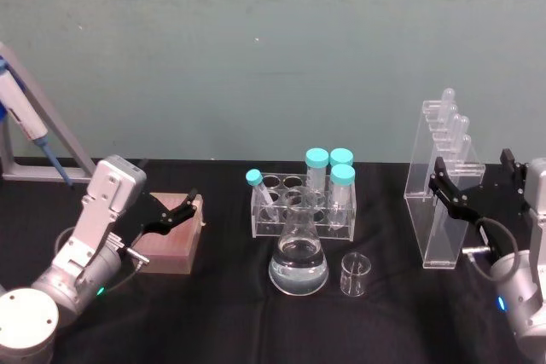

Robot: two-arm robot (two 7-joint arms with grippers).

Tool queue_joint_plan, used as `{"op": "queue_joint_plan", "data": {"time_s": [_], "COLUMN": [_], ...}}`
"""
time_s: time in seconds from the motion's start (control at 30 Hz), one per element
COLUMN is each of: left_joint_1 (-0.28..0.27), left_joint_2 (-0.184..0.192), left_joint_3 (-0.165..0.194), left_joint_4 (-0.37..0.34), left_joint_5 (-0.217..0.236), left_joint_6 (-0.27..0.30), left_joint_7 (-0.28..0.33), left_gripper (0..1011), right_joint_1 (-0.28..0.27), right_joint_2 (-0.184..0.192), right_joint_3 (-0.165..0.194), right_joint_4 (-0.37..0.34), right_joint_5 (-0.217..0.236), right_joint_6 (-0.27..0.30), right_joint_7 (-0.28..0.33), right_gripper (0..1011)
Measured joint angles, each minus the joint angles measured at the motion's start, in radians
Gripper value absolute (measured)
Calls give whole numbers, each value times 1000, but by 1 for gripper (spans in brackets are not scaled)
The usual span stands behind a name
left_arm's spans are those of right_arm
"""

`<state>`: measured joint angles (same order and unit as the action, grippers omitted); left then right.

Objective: Place the experimental apparatus aside using one hand.

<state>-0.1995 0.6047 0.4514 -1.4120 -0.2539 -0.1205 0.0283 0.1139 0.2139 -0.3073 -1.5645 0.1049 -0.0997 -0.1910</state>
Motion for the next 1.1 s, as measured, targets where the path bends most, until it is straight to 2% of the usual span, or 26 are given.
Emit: {"op": "queue_joint_plan", "data": {"time_s": [0.57, 1.1], "left_joint_1": [0, 0], "left_joint_2": [0, 0], "left_joint_3": [0, 0], "left_joint_4": [0, 0], "left_joint_5": [0, 0], "left_joint_6": [0, 0], "left_joint_7": [0, 0], "left_gripper": [1000, 1000], "right_joint_1": [81, 106], "right_joint_2": [-53, -95], "right_joint_3": [23, 56], "right_joint_4": [114, 172], "right_joint_5": [-33, -59], "right_joint_6": [-9, -16], "right_joint_7": [55, 83], "right_gripper": [1003, 1003]}}
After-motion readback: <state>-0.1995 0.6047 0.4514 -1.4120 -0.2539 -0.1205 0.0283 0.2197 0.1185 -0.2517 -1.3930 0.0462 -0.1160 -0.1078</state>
